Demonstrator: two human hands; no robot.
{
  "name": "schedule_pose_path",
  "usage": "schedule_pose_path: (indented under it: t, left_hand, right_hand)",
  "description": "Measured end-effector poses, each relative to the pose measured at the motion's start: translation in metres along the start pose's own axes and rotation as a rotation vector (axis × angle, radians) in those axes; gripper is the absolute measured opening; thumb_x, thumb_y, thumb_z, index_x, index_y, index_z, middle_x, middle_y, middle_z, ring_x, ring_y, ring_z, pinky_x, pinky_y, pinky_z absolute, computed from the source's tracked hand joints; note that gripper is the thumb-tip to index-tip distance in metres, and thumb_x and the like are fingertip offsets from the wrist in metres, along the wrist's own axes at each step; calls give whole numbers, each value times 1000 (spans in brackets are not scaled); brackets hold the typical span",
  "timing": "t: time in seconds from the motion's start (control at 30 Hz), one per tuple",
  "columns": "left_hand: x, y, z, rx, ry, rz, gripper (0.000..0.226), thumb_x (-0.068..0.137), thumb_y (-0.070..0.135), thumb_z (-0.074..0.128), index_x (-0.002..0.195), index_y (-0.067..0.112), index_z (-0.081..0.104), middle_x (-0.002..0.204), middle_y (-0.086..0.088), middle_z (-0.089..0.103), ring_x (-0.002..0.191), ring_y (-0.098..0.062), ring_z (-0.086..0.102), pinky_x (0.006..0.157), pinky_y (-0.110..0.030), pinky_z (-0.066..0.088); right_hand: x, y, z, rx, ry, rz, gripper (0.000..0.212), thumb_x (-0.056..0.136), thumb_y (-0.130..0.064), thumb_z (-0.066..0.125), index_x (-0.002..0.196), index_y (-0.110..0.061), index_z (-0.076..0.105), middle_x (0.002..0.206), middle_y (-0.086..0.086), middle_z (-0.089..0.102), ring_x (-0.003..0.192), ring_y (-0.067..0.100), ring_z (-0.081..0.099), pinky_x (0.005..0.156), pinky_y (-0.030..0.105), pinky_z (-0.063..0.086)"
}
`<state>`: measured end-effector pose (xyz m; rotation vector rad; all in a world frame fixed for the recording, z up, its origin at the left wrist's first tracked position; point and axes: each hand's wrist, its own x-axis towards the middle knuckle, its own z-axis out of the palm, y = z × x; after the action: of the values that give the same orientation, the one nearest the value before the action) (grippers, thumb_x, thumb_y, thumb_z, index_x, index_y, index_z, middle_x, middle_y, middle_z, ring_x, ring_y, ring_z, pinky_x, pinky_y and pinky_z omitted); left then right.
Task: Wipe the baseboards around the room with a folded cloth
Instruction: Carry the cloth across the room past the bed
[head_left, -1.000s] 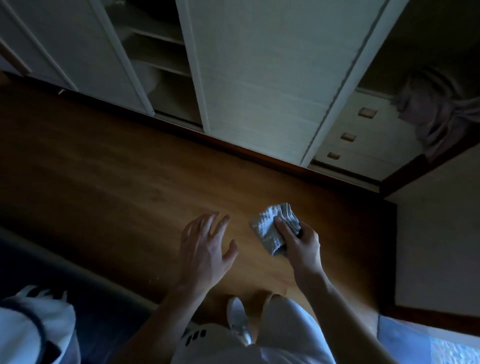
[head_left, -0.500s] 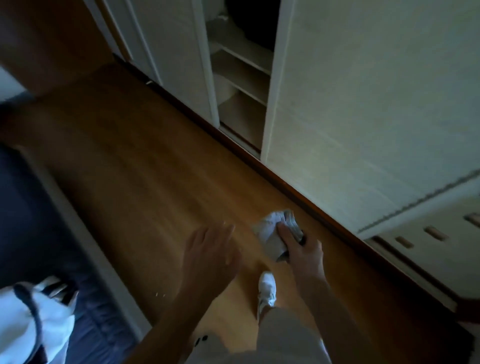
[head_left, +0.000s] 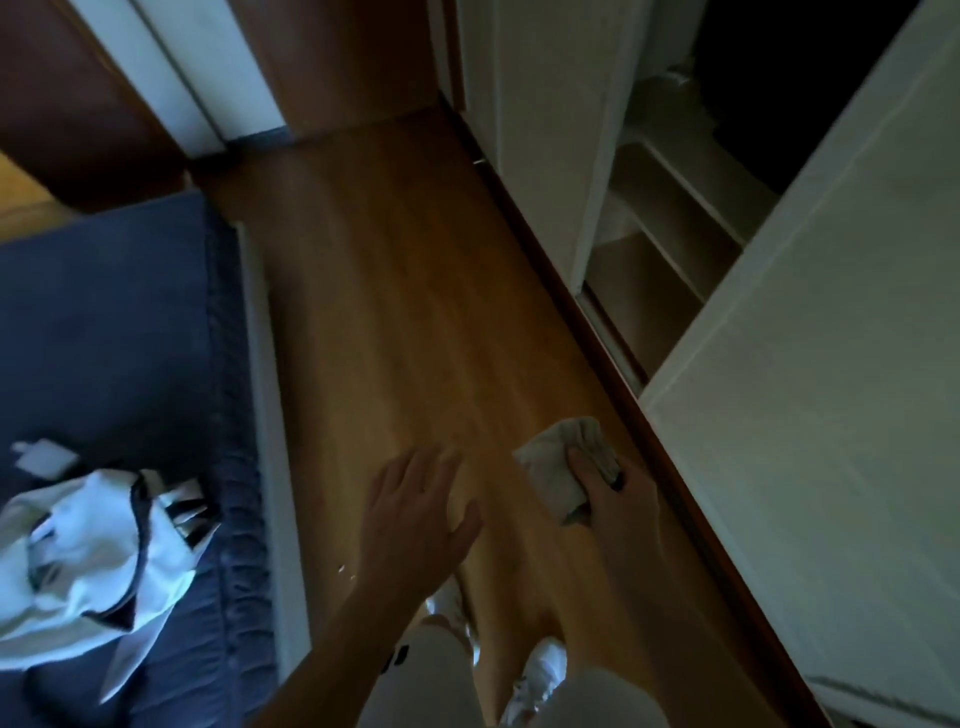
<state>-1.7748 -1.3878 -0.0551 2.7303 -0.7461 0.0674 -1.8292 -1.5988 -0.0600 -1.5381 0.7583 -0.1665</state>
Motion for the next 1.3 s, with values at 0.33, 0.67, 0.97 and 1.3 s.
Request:
schedule_pose_path:
  t: [0.33, 0.67, 0.97, 1.3]
  left_hand:
    - [106, -94, -3, -6, 16, -185, 59, 90, 54, 46, 133, 17, 63, 134, -6, 62, 124, -29, 56, 99, -50, 48]
    - [261, -240, -15, 0, 91, -170, 57, 90, 55, 50, 137, 22, 56, 139, -3, 56, 127, -24, 52, 104, -45, 43]
    - [359, -302, -11, 21, 80, -185, 57, 91, 56, 50, 139, 25, 52, 140, -1, 55, 128, -22, 51, 104, -44, 44]
    - [540, -353, -8, 64, 120, -233, 58, 90, 56, 50, 138, 23, 55, 139, -3, 56, 127, -25, 51, 104, -46, 43]
  right_hand:
    - [117, -53, 115, -179, -86, -38, 42, 79, -60, 65, 97, -23, 71, 82, -7, 71, 74, 6, 67, 69, 25, 52]
    - [240, -142, 245, -262, -130, -4, 113, 55, -93, 51, 132, -11, 56, 130, 18, 59, 117, 30, 57, 105, 49, 41]
    - [325, -186, 315, -202, -152, -21, 61, 78, -66, 62, 118, -21, 67, 108, -2, 71, 102, 17, 67, 88, 35, 54]
    - [493, -252, 372, -137, -236, -50, 18, 89, -32, 68, 88, -14, 69, 74, -12, 62, 63, -2, 60, 51, 2, 40]
